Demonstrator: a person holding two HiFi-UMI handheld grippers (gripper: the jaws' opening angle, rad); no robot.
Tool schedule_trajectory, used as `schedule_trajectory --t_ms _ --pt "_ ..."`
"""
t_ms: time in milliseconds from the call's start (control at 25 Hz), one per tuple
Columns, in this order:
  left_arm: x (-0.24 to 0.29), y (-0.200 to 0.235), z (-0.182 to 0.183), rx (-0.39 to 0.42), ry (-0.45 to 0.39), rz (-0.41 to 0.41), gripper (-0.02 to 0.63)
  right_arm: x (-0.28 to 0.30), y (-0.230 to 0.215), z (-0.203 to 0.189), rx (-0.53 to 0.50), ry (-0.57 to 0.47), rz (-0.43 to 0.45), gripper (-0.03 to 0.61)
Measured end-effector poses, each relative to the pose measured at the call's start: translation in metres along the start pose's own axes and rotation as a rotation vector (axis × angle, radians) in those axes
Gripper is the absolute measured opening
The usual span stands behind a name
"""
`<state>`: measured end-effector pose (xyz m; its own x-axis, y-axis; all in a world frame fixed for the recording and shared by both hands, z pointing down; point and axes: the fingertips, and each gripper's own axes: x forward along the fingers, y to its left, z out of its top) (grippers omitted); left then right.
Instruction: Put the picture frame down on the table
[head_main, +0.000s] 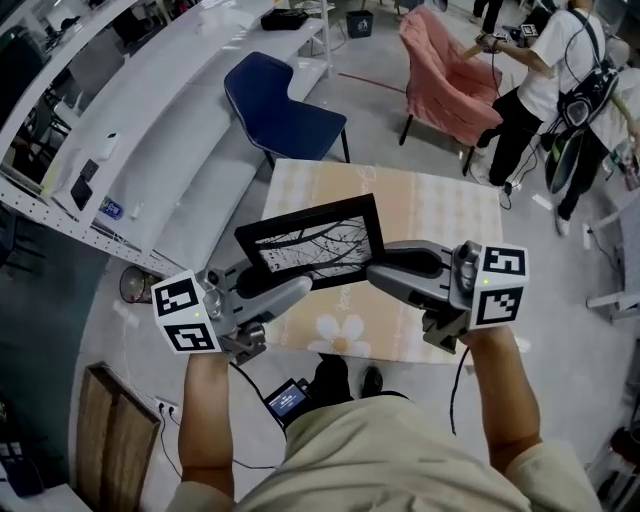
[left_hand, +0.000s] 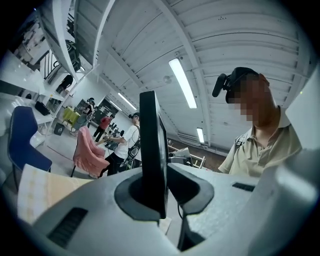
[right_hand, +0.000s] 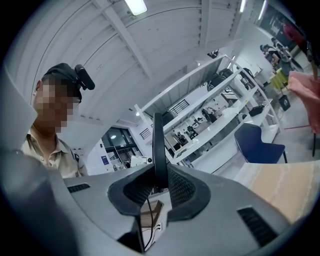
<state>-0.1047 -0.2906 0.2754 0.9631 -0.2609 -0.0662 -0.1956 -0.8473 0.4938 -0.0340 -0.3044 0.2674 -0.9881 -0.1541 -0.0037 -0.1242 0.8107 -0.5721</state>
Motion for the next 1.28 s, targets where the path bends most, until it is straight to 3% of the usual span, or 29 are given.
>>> schedule_trajectory --t_ms 440,760,1280 --pt "-0.010 0.047 -0.025 -0.109 0.036 0.028 0.064 0.018 -0.045 -0.025 0.122 0.036 -0.044 0.074" --pt "-0.026 0.126 -0.055 -0.209 0.050 0.061 0.075 0.050 -0.115 -0.052 0.199 0.073 -0.089 0.074" --pt "-0.036 0.212 -0.112 -0.327 0.114 0.138 0.095 0.069 -0.195 -0.102 0.329 0.105 -0.145 0.072"
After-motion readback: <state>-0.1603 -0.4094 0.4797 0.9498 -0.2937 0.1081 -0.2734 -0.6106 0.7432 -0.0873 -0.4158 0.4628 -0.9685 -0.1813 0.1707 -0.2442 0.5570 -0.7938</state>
